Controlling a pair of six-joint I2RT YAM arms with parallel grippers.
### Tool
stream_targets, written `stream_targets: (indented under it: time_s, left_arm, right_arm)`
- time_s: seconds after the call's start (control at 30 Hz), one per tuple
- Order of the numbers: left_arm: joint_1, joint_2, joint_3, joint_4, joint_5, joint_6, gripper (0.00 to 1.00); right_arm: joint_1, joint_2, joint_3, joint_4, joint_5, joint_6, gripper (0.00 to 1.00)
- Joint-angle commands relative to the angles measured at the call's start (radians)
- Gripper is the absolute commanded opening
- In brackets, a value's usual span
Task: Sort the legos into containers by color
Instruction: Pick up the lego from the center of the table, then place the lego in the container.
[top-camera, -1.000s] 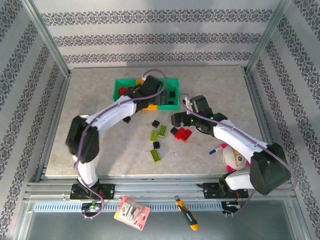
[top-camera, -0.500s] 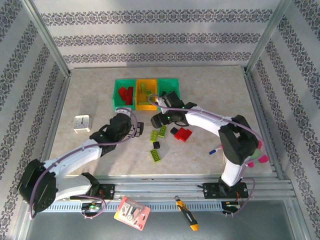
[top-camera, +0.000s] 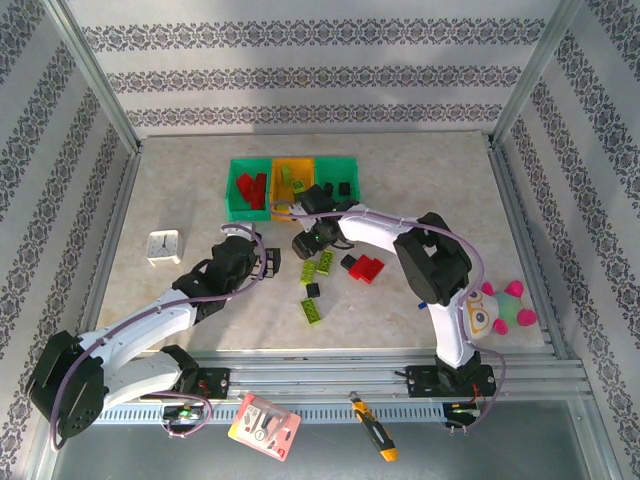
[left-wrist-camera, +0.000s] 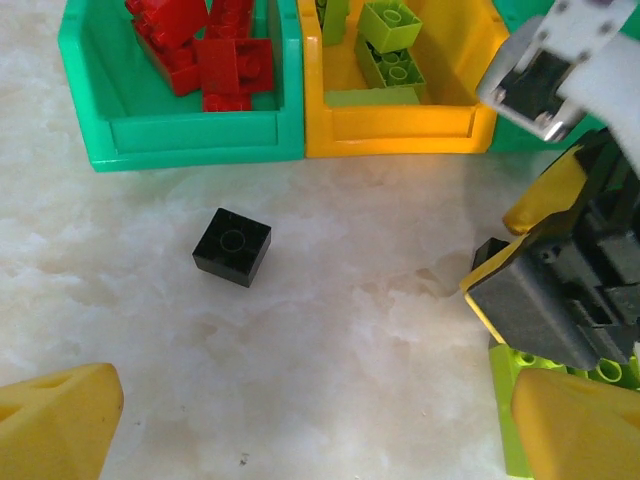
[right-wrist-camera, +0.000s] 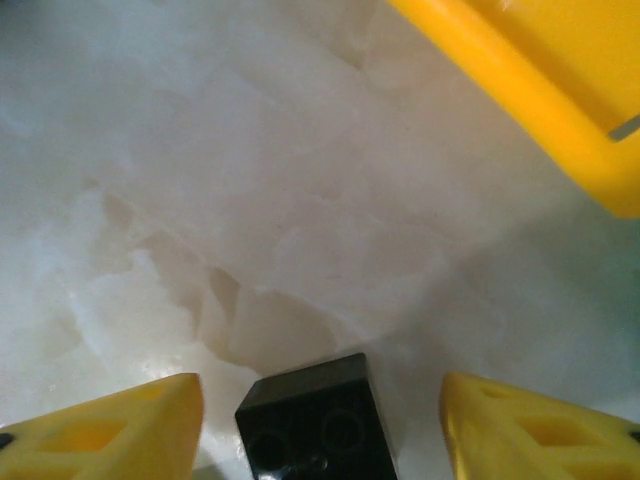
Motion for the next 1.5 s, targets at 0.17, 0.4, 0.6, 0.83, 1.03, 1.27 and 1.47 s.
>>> stream_targets:
  time_s: [0.17,0.4,0.6,0.83,1.03,1.27,1.47]
  left_arm:
    - [-0.003,0.005,-0.010,0.054,-0.007,-0.026,0.99]
    - [-0.003,0.010,-0.024,0.137,0.143,0.109,0.99]
    - [-0.003,0.032,-0.014,0.176,0.163,0.162,0.99]
    - [-0.004,0.085,-0.002,0.213,0.194,0.153,0.99]
    - [-0.011,0.116,0.010,0.202,0.212,0.133,0.99]
    - [-0.032,0.172,0.064,0.112,0.129,0.063,0.99]
    - [-0.077,0.249,0.159,0.008,0.163,0.105,0.99]
  right_arm:
    - [0.024,0.041,0.049,-0.054,0.070,-0.015,0.41]
    - [0.023,-0.097,0.005,-0.045,0.074,0.021,0.31]
    - [-0.024,-0.242,-0.033,0.060,0.070,0.092,0.30]
    - [-0.150,-0.200,0.057,0.174,0.144,0.143,0.30]
    - [-0.237,-0.037,0.211,0.188,0.108,0.140,0.30]
    - [-0.291,0.083,0.342,0.150,0.007,0.109,0.42]
    - [-0.297,-0.050,0.252,0.165,-0.011,0.061,0.72]
